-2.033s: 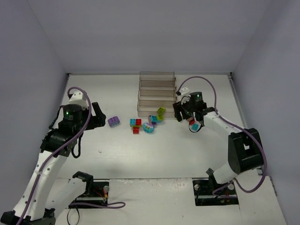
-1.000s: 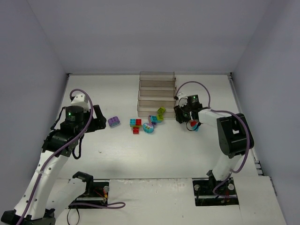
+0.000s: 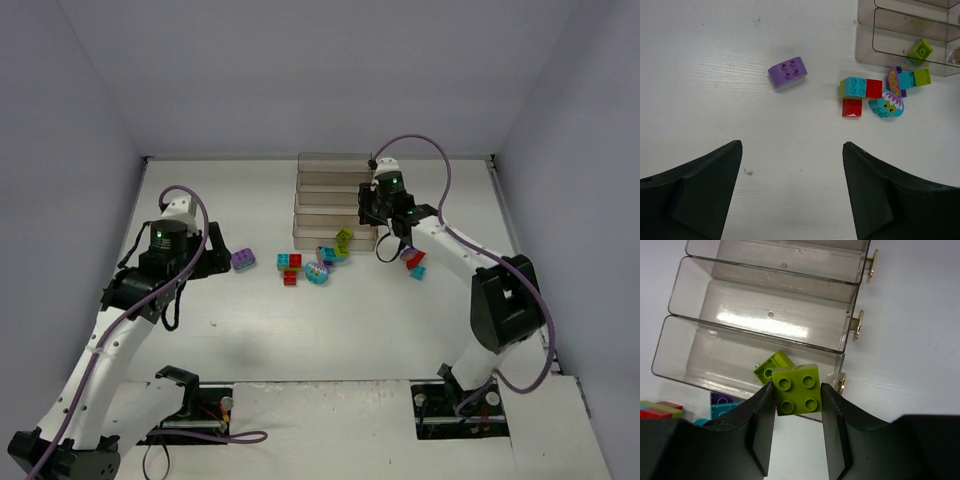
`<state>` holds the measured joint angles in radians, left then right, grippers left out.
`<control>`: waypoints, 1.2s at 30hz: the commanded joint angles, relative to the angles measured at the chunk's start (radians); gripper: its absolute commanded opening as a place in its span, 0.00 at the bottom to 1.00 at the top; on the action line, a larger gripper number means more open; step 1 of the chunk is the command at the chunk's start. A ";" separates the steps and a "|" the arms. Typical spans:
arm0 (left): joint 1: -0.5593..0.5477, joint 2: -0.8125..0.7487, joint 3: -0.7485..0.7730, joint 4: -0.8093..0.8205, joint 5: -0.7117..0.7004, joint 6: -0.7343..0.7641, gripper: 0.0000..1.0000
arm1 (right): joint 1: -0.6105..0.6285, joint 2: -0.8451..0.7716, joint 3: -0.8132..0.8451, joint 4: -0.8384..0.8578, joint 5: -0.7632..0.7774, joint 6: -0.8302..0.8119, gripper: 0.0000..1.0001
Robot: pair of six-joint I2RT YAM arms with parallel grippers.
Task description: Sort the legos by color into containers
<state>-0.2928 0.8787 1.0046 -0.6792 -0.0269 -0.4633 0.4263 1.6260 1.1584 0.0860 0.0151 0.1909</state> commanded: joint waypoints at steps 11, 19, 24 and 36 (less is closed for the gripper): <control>-0.005 0.005 0.020 0.003 -0.036 0.008 0.75 | 0.002 0.161 0.119 0.000 0.065 0.104 0.54; -0.005 0.046 0.042 0.024 -0.016 0.002 0.75 | -0.024 0.098 0.101 -0.038 0.118 0.114 0.61; -0.006 0.059 0.049 0.032 0.002 -0.012 0.75 | -0.081 -0.053 -0.017 -0.080 0.193 0.196 0.58; -0.017 0.068 0.042 0.043 0.022 -0.032 0.75 | -0.173 -0.324 -0.356 -0.213 0.214 0.318 0.58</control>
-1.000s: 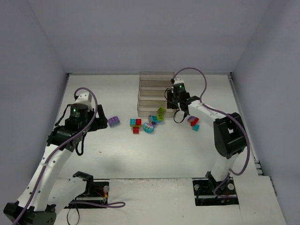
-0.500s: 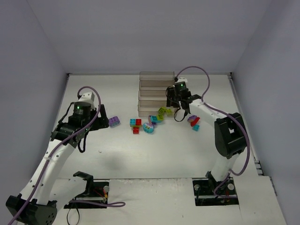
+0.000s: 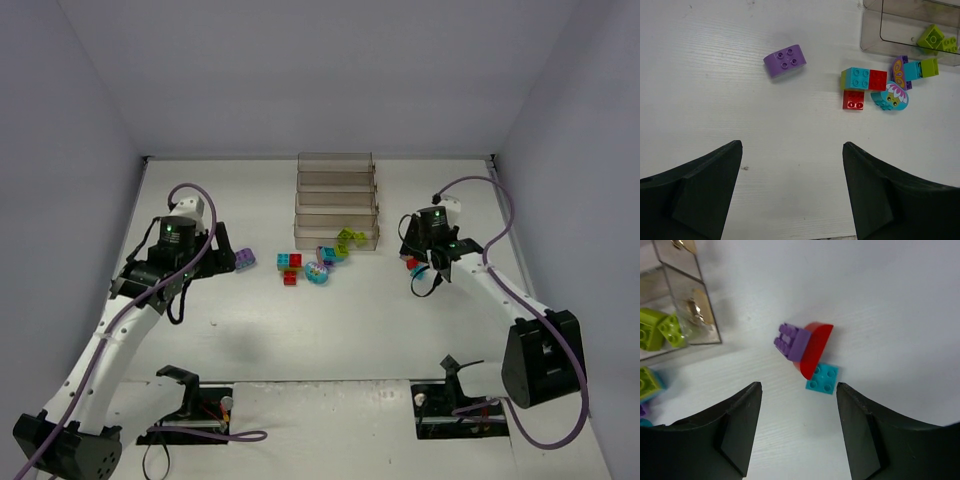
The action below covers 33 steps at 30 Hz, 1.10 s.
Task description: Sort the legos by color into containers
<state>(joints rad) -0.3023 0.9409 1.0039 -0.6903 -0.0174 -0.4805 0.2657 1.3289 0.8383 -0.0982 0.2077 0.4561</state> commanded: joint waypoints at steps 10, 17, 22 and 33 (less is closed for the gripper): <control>-0.018 -0.001 0.038 0.046 0.014 -0.010 0.75 | -0.060 0.104 -0.093 0.027 -0.059 0.046 0.47; -0.020 -0.010 0.029 0.038 0.011 -0.007 0.75 | -0.091 0.190 -0.064 0.041 -0.136 0.003 0.43; -0.021 -0.020 0.018 0.037 0.008 -0.009 0.75 | -0.108 0.219 -0.054 0.040 -0.156 -0.005 0.43; -0.021 -0.036 0.004 0.032 0.005 -0.013 0.75 | -0.103 0.109 -0.070 0.013 -0.162 -0.039 0.00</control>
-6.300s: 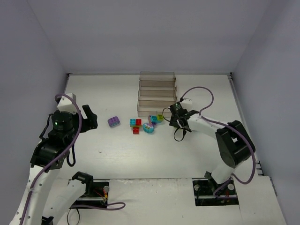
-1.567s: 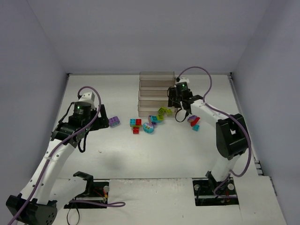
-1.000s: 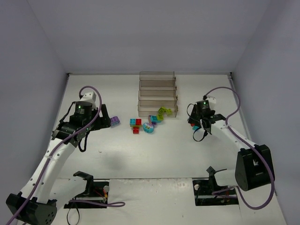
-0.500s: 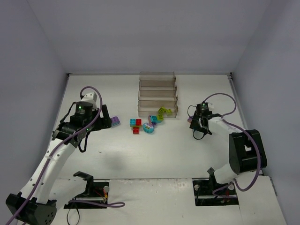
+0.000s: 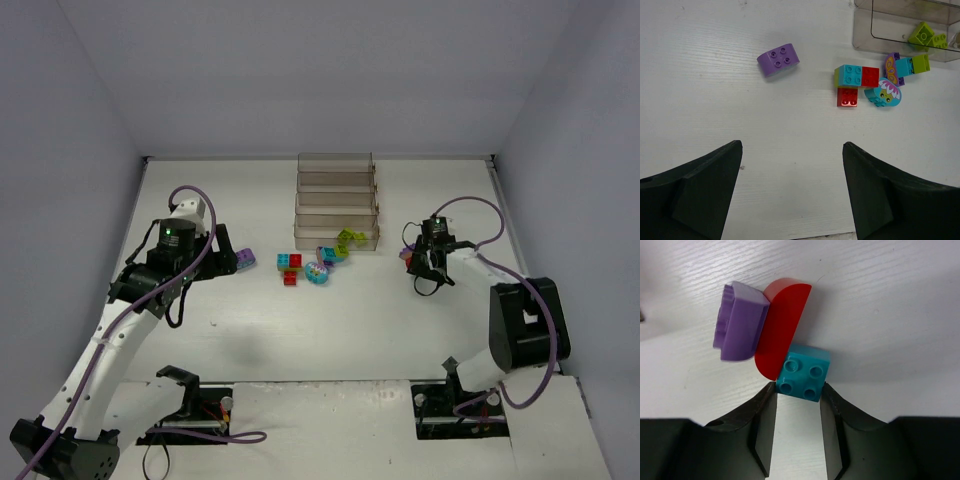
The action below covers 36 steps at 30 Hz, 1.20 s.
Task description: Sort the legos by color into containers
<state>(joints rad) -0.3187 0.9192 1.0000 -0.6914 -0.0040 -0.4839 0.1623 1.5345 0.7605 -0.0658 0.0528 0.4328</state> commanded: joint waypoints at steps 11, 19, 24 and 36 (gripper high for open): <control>-0.006 0.007 0.015 0.038 -0.016 -0.005 0.75 | 0.206 -0.283 0.221 -0.088 0.015 -0.003 0.00; -0.008 0.006 0.023 0.026 -0.034 0.013 0.75 | 0.210 0.053 0.512 -0.003 -0.039 -0.077 0.02; -0.006 -0.006 0.017 0.018 -0.040 0.016 0.75 | 0.220 0.216 0.673 0.020 -0.042 -0.092 0.05; -0.006 -0.017 -0.012 0.024 -0.024 0.002 0.75 | 0.238 0.472 0.873 0.044 -0.080 -0.129 0.17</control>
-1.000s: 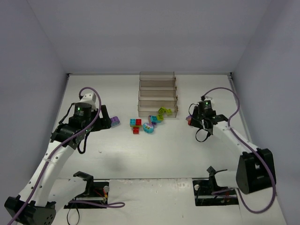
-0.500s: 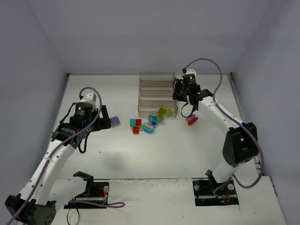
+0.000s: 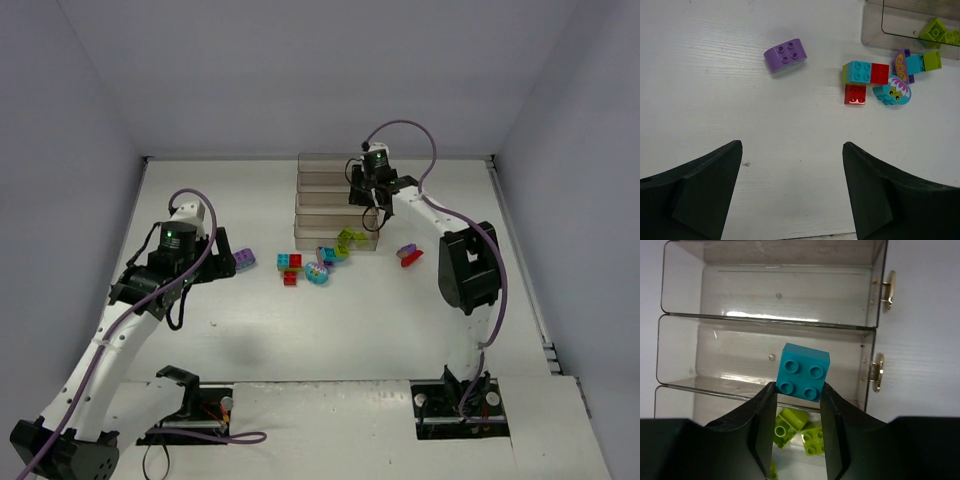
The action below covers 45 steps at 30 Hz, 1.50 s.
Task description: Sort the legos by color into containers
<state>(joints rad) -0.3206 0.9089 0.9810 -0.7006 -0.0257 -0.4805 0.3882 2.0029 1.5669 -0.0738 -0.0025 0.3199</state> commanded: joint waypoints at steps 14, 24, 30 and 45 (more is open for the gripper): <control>-0.006 0.010 0.004 0.041 0.009 0.010 0.75 | 0.023 0.039 0.078 0.052 -0.019 -0.036 0.51; -0.006 0.019 0.007 0.058 0.020 0.011 0.75 | 0.090 -0.157 -0.066 0.049 -0.027 -0.120 0.56; -0.006 0.021 0.010 0.055 0.018 0.011 0.75 | 0.218 -0.349 -0.277 0.051 0.041 -0.081 0.56; -0.008 -0.027 0.008 0.009 0.015 0.005 0.75 | 0.429 -0.322 -0.459 0.150 0.047 0.012 0.69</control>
<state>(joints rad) -0.3218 0.9081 0.9718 -0.7036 -0.0139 -0.4797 0.8131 1.6627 1.1015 -0.0082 0.0456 0.3565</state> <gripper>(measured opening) 0.749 0.689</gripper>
